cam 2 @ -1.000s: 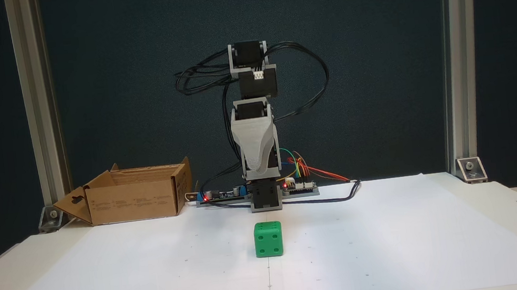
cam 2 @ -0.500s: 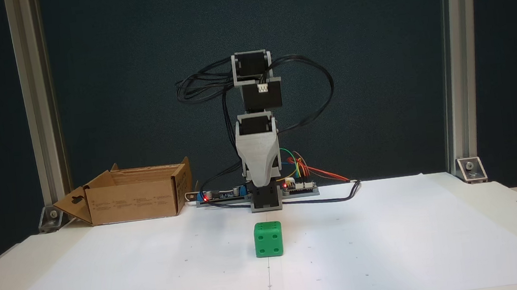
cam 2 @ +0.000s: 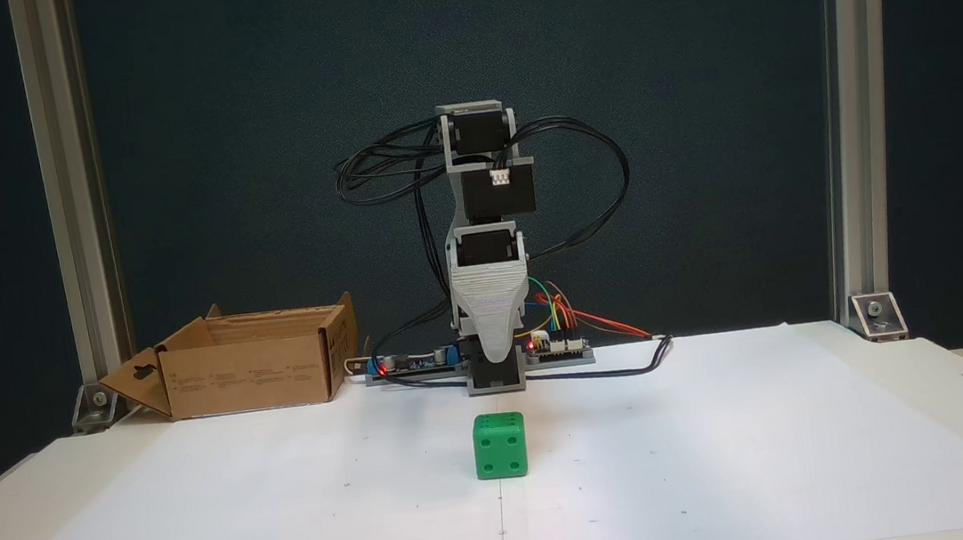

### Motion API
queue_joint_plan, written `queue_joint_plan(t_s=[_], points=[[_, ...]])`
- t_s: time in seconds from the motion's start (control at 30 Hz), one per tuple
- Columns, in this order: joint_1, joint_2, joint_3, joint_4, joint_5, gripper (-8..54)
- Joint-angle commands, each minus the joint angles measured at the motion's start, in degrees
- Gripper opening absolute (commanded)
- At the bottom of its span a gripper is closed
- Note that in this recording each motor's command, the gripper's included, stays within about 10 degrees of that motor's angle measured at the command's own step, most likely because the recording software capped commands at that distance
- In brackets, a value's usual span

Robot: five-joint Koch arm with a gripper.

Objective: Grasp a green dice and put it in the bin.

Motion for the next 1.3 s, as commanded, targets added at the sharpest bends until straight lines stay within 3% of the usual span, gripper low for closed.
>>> queue_joint_plan(t_s=[0.0, 1.27], points=[[0.26, 0.00, -0.79, -0.79, 2.20, 43.9], [2.46, -14.50, 4.83, -9.76, 2.11, 43.8]])
